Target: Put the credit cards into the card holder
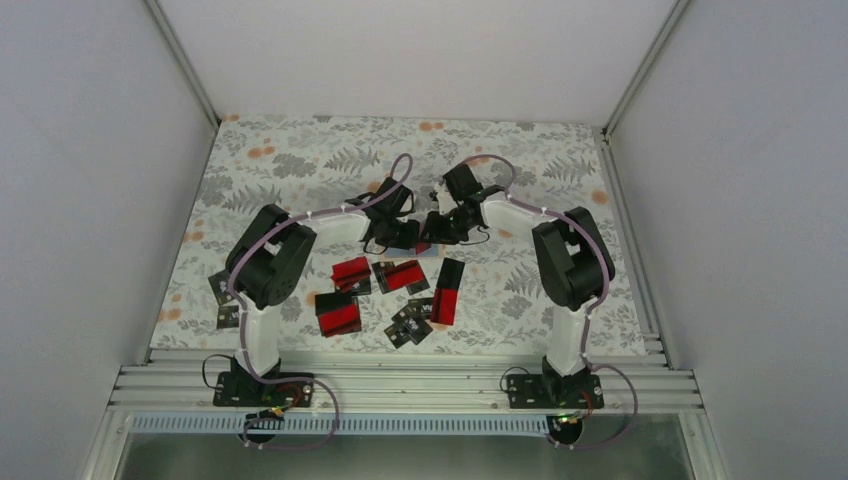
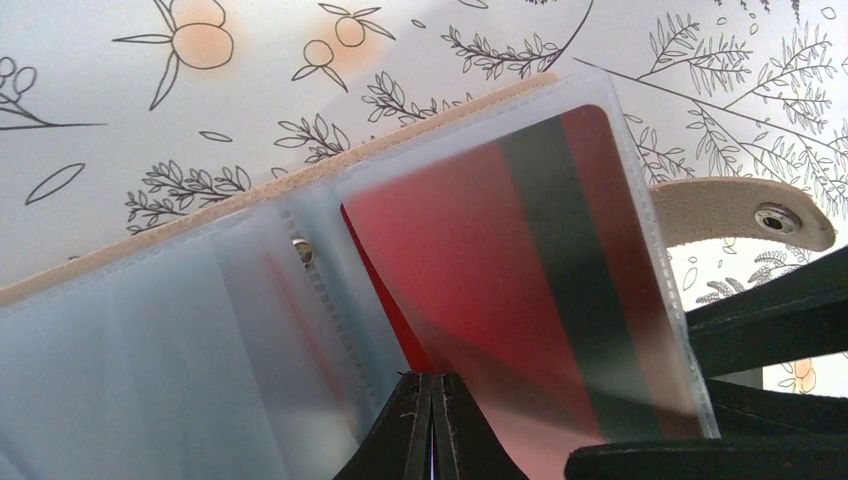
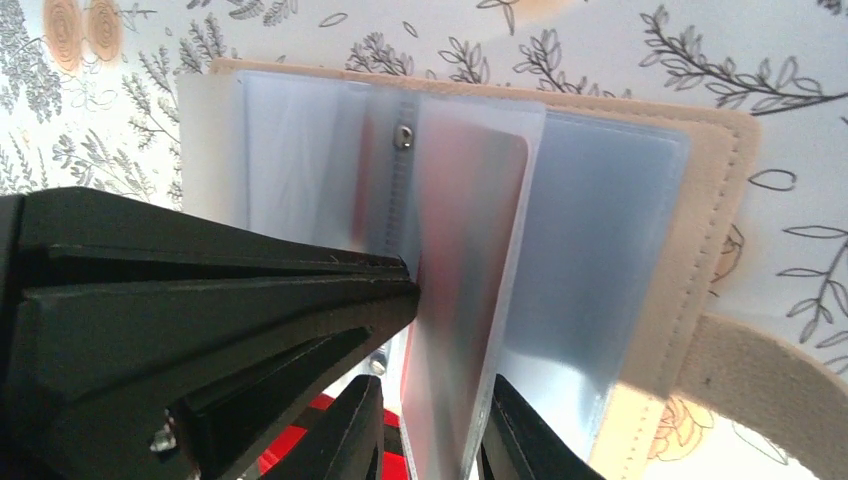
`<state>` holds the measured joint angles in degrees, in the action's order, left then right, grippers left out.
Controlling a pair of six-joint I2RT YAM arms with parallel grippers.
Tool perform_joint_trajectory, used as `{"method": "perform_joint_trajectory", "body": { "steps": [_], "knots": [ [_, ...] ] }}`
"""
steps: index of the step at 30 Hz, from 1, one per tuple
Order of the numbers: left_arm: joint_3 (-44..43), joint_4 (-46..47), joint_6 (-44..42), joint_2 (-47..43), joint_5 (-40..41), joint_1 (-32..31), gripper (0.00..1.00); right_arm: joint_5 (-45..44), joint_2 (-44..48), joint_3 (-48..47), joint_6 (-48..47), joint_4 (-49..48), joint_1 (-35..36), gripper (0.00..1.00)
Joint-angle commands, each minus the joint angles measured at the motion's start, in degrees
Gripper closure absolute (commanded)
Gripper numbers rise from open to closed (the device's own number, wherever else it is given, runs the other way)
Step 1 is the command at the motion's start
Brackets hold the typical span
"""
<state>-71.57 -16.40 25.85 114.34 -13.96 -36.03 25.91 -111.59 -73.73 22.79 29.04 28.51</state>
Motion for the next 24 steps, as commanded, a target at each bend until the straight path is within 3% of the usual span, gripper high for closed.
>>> {"method": "perform_joint_trajectory", "body": {
  "steps": [1, 10, 15, 24],
  "knots": [
    [-0.5, -2.3, 0.2, -2.7, 2.2, -0.4, 0.98, 0.2, 1.2, -2.4, 0.2, 0.5, 1.2, 0.75],
    [2.4, -3.1, 1.6, -8.6, 6.7, 0.1, 0.97, 0.0, 0.2, -4.2, 0.4, 1.1, 2.2, 0.74],
    [5.5, -3.0, 2.2, -13.5, 9.5, 1.0, 0.91, 0.1, -1.2, -5.6, 0.6, 1.5, 3.3, 0.72],
    [16.2, -2.8, 3.3, -24.7, 13.3, 3.6, 0.88, 3.1, -7.7, -12.8, 1.5, 2.1, 7.0, 0.69]
  ]
}}
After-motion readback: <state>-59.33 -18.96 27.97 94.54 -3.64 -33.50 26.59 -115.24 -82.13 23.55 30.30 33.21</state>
